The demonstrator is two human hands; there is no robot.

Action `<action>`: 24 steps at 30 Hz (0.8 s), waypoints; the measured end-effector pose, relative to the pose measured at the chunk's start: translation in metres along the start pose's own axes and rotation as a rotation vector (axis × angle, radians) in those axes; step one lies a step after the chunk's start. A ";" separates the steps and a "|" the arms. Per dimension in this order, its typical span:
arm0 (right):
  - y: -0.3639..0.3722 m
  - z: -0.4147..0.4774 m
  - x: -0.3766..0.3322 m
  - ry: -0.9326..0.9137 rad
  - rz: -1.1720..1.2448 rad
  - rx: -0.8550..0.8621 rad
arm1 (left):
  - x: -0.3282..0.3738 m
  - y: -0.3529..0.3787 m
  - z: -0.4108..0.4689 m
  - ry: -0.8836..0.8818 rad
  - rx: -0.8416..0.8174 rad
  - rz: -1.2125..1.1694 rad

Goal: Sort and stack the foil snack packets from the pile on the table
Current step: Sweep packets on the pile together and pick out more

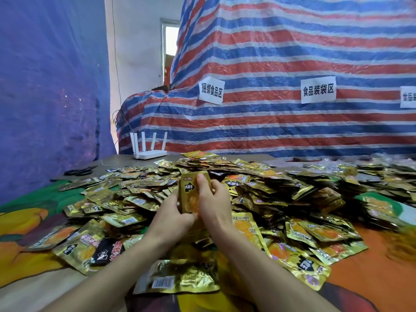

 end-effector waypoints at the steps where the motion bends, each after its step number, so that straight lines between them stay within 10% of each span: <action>1: 0.000 0.000 0.001 0.020 0.027 0.012 | 0.006 0.002 0.005 0.003 -0.015 0.031; 14: 0.008 -0.009 0.003 0.271 0.127 -0.143 | -0.007 0.020 -0.001 0.088 -0.100 -0.236; 24: -0.043 -0.003 -0.016 0.000 -0.238 -0.083 | -0.008 0.035 -0.008 0.152 -0.232 -0.210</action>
Point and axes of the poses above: each hand's wrist, its own z-axis towards the middle knuckle, its own y-axis out of the palm, x = y × z, the point moved 7 cm from there along z, towards the middle knuckle, and after that the axes turned 4 degrees about -z, right-handed, at the moved point
